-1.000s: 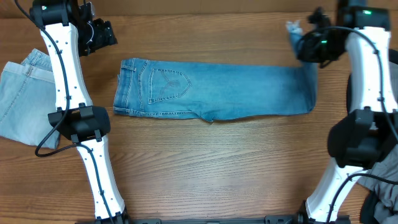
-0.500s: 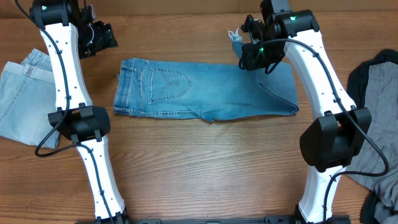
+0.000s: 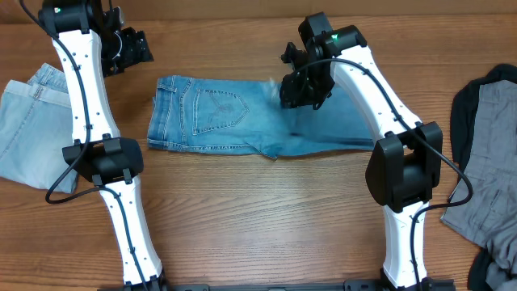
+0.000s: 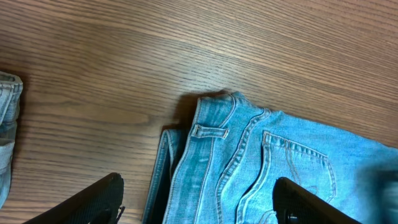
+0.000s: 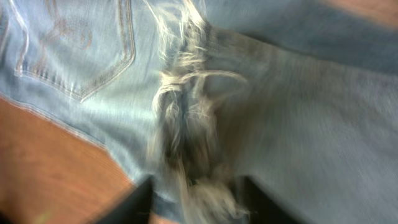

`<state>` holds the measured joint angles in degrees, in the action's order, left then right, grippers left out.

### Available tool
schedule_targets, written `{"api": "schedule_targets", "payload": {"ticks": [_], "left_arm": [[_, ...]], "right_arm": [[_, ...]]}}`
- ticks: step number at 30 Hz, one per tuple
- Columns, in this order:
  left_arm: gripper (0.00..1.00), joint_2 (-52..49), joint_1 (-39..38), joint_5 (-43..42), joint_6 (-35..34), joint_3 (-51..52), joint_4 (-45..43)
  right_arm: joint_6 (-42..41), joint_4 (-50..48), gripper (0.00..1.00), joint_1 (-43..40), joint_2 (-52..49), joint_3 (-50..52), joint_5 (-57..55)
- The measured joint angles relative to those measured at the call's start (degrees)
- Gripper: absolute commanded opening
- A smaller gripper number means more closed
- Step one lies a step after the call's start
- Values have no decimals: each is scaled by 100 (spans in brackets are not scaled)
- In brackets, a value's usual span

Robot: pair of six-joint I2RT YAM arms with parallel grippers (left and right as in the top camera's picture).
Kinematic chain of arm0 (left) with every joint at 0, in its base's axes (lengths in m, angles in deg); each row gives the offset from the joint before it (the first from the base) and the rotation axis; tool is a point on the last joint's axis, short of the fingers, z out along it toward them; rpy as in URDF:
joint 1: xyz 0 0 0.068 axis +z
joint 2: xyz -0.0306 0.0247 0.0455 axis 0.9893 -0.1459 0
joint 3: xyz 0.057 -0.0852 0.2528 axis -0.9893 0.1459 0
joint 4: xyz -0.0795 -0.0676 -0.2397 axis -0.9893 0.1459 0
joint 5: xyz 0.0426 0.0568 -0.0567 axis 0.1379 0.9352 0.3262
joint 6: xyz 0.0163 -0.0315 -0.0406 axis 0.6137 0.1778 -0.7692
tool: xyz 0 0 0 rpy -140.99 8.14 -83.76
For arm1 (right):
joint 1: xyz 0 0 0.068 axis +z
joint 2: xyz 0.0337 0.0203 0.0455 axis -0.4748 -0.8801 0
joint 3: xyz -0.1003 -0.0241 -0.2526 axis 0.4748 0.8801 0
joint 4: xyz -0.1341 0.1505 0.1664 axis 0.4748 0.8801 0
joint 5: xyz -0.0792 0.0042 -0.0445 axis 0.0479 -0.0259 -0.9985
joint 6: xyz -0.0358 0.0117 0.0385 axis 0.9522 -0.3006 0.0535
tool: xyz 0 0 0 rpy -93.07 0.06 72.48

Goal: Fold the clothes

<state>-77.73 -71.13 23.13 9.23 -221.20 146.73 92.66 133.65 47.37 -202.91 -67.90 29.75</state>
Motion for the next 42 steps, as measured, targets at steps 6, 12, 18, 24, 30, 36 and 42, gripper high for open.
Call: {"api": "schedule_targets", "payload": {"ticks": [6,12,18,24,30,36,42], "left_arm": [[78,0,0,-2,-2,0,9],[66,0,-173,-2,-37,0,74],[66,0,-468,-26,-39,0,85],[67,0,-479,-31,-39,0,87],[65,0,-479,-247,-42,0,92],[69,0,-527,-691,-39,0,87],[100,0,-1016,-691,-42,0,87]], "right_arm": [[-7,109,50,-31,0,-26,686],[-24,-256,8,-210,0,240,424],[-28,-1231,9,136,-2,1480,820],[-254,-2190,5,177,-7,2251,960],[-348,-1213,4,24,7,914,1685],[-393,-229,14,-765,109,-219,1200],[-297,459,77,-2288,107,-219,780]]}}
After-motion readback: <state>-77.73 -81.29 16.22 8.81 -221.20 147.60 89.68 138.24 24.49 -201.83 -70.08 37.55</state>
